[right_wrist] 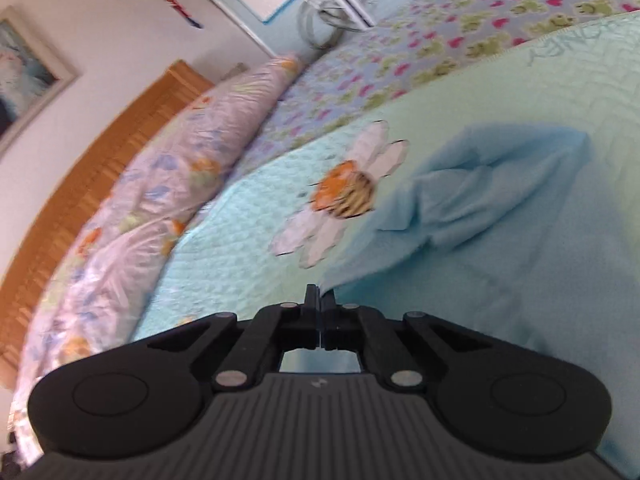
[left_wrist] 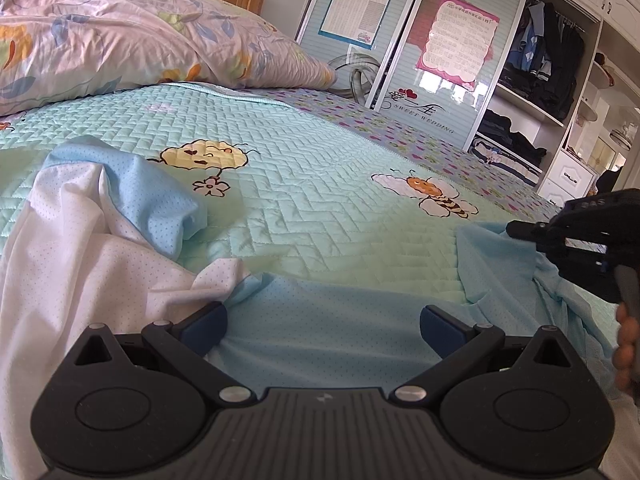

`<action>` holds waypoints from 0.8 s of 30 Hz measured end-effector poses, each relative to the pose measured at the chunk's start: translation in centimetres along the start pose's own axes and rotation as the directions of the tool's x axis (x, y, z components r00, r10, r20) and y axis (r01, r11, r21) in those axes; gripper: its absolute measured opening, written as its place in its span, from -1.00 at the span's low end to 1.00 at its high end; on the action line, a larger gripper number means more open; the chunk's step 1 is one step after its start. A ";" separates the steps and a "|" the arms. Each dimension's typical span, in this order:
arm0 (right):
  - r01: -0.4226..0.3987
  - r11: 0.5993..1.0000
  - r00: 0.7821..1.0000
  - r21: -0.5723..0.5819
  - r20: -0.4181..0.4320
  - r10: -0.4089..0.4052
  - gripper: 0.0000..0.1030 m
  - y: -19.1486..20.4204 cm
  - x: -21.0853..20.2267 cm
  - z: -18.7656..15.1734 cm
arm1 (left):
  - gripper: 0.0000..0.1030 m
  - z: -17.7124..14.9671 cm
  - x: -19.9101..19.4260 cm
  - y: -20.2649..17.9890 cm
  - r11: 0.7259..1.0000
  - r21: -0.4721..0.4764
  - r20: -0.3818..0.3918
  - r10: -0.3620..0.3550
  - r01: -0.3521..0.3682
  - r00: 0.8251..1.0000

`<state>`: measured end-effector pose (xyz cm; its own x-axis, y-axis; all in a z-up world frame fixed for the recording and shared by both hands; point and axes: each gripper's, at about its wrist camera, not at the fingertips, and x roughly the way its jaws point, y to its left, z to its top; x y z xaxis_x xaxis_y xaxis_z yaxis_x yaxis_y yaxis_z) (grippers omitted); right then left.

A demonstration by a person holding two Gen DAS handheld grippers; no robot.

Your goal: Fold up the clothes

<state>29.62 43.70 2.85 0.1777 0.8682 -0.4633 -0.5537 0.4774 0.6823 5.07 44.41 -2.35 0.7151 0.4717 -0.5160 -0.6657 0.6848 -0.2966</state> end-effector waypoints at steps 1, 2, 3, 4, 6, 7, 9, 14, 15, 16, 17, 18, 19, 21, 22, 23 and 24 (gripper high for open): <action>-0.007 1.000 0.999 0.008 -0.037 0.007 -0.98 0.1 -0.1 -0.7 | 0.99 0.0 0.0 0.0 1.000 0.000 0.000 0.000 0.000 1.000; 0.003 1.000 0.996 0.012 -0.094 -0.001 -0.98 0.0 0.0 -1.6 | 0.99 0.0 0.0 0.0 1.000 0.000 0.000 0.001 -0.001 1.000; 0.024 1.000 0.990 -0.011 -0.138 -0.026 -0.94 0.0 0.2 -2.4 | 0.99 0.0 0.0 0.0 1.000 0.000 0.000 0.001 -0.001 1.000; 0.049 0.998 0.983 -0.043 -0.174 -0.056 -0.91 0.2 0.3 -3.2 | 0.99 0.0 0.0 0.0 1.000 0.000 0.000 0.001 -0.001 1.000; 0.034 0.999 0.988 -0.041 -0.146 -0.040 -0.84 0.3 -0.9 -3.5 | 0.99 0.0 0.0 0.0 1.000 0.000 -0.001 0.001 -0.001 1.000; 0.022 0.999 0.992 -0.036 -0.124 -0.026 -0.56 0.3 -1.7 -3.5 | 0.99 0.0 0.0 0.0 1.000 0.000 -0.001 0.001 -0.001 1.000; 0.025 0.999 0.997 -0.032 -0.070 -0.027 0.00 0.1 -3.6 -2.7 | 0.99 0.1 -0.1 0.0 1.000 0.000 0.000 0.001 -0.001 1.000; 0.177 0.984 0.979 -0.020 0.110 -0.174 0.13 -1.6 -7.5 0.2 | 0.99 0.2 0.0 0.1 1.000 0.001 -0.002 0.001 -0.001 1.000; 0.227 0.973 0.967 -0.033 0.123 -0.221 0.13 -2.0 -7.5 0.8 | 0.99 0.2 0.0 0.1 1.000 0.001 -0.002 0.001 -0.001 1.000; 0.272 0.960 0.957 -0.063 0.126 -0.263 0.13 -2.0 -6.9 1.3 | 0.99 0.2 0.0 0.1 1.000 0.002 -0.002 0.002 -0.002 1.000; 0.313 0.945 0.945 -0.096 0.128 -0.301 0.13 -2.0 -6.2 1.7 | 0.99 0.2 -0.1 0.1 1.000 0.001 -0.001 0.002 -0.002 1.000; 0.320 0.940 0.943 -0.118 0.134 -0.304 0.13 -1.8 -5.5 2.1 | 0.99 0.2 -0.1 0.1 1.000 0.001 -0.001 0.001 -0.001 1.000; 0.314 0.940 0.945 -0.136 0.141 -0.295 0.13 -1.7 -4.9 2.4 | 0.99 0.2 -0.1 0.1 1.000 0.000 -0.001 0.001 -0.001 1.000; 0.302 0.938 0.949 -0.171 0.153 -0.277 0.13 -1.3 -3.7 3.1 | 0.99 0.2 -0.1 0.2 1.000 -0.002 0.001 0.000 0.000 1.000; 0.302 0.934 0.949 -0.191 0.150 -0.277 0.13 -1.1 -3.0 3.5 | 0.99 0.2 -0.1 0.2 1.000 -0.003 0.002 0.000 0.000 1.000; 0.303 0.931 0.950 -0.204 0.145 -0.277 0.13 -0.8 -2.2 3.9 | 0.99 0.2 -0.1 0.2 1.000 -0.004 0.002 -0.001 0.001 1.000; 0.295 0.933 0.953 -0.207 0.137 -0.271 0.13 -0.5 -1.6 4.3 | 0.99 0.2 -0.1 0.2 1.000 -0.004 0.002 -0.001 0.001 1.000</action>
<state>33.08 42.68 5.65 0.4305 0.7164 -0.5490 -0.6322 0.6735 0.3831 4.92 44.60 -2.23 0.7160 0.4723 -0.5141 -0.6661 0.6828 -0.3003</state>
